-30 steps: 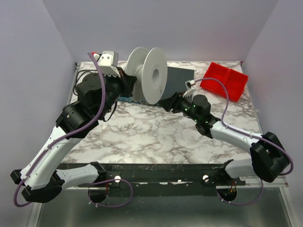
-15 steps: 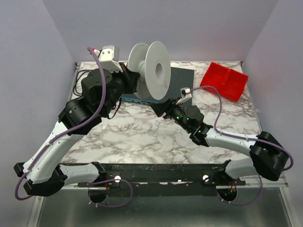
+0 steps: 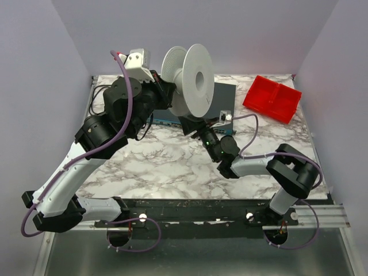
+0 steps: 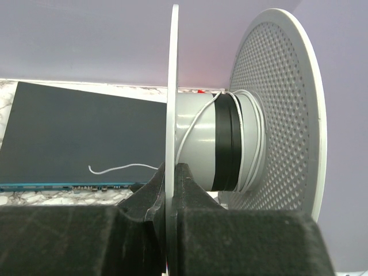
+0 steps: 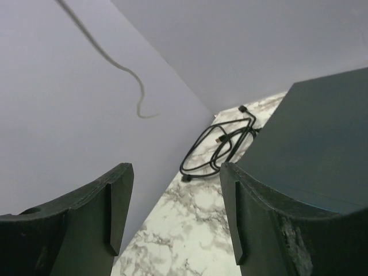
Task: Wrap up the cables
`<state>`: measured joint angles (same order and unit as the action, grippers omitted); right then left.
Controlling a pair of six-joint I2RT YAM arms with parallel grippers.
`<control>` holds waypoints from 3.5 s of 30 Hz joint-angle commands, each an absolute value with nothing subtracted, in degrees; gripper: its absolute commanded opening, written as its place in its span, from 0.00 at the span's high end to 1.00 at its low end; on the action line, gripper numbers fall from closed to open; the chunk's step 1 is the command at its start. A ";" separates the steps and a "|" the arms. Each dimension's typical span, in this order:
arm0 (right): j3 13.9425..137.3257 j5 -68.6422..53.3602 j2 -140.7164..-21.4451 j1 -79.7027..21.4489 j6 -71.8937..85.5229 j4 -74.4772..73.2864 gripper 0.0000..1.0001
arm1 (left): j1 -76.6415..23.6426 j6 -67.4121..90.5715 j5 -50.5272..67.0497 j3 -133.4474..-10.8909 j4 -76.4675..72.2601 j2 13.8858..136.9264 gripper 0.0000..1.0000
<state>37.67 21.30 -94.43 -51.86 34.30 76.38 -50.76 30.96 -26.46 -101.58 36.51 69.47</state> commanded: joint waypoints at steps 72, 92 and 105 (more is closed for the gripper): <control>88.34 25.42 -86.90 -59.24 18.74 -25.42 0.99 | -38.58 13.49 -34.99 -88.97 25.92 79.02 1.00; 96.56 21.99 -89.00 -46.54 9.95 -24.24 0.99 | -43.97 9.23 -28.73 -81.84 27.36 73.80 1.00; 90.39 17.52 -88.53 -40.87 9.74 -20.30 0.99 | -44.03 0.27 -15.04 -77.49 25.84 66.90 1.00</control>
